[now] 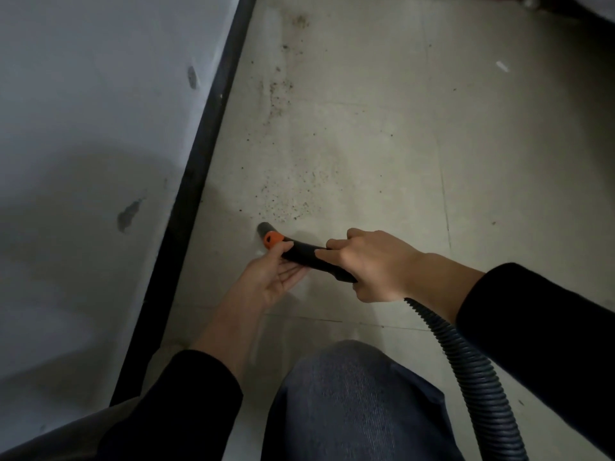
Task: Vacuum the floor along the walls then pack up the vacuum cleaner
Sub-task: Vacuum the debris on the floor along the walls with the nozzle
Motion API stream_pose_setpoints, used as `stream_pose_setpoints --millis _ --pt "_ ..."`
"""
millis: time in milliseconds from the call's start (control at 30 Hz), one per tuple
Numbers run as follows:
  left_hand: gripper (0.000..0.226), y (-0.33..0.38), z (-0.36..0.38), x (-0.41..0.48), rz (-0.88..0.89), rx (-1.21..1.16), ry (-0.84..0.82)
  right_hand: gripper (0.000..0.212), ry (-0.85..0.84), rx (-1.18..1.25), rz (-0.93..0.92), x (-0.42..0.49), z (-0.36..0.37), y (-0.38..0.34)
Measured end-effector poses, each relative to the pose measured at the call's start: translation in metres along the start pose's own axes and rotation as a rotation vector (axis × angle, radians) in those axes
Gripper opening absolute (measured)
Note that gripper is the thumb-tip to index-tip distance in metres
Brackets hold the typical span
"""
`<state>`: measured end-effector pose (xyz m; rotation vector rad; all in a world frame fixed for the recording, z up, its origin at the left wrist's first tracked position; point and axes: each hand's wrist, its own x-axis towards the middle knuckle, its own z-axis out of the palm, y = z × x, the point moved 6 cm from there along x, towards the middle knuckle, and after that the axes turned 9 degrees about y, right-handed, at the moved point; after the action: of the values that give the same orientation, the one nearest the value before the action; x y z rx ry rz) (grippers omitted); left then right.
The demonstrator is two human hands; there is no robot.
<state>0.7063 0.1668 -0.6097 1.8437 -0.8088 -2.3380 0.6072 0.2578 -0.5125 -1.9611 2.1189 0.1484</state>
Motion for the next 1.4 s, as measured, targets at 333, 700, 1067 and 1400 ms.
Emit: stream_pose_setpoints --millis 333,700,1067,1400 --pt "0.024 0.014 -0.033 0.009 0.021 -0.049 0.023 0.064 0.006 -0.015 -0.043 0.031 -0.001 -0.023" --pt "0.027 0.026 -0.068 0.011 0.031 -0.078 0.074 0.061 -0.024 0.001 -0.090 0.060 -0.001 -0.048" --pt "0.031 0.042 -0.075 0.024 0.057 -0.074 0.058 0.060 -0.018 0.014 -0.042 0.077 0.001 -0.051" --pt "0.021 0.033 -0.041 0.021 0.036 -0.051 -0.020 0.068 -0.068 -0.041 0.013 0.054 -0.005 -0.031"
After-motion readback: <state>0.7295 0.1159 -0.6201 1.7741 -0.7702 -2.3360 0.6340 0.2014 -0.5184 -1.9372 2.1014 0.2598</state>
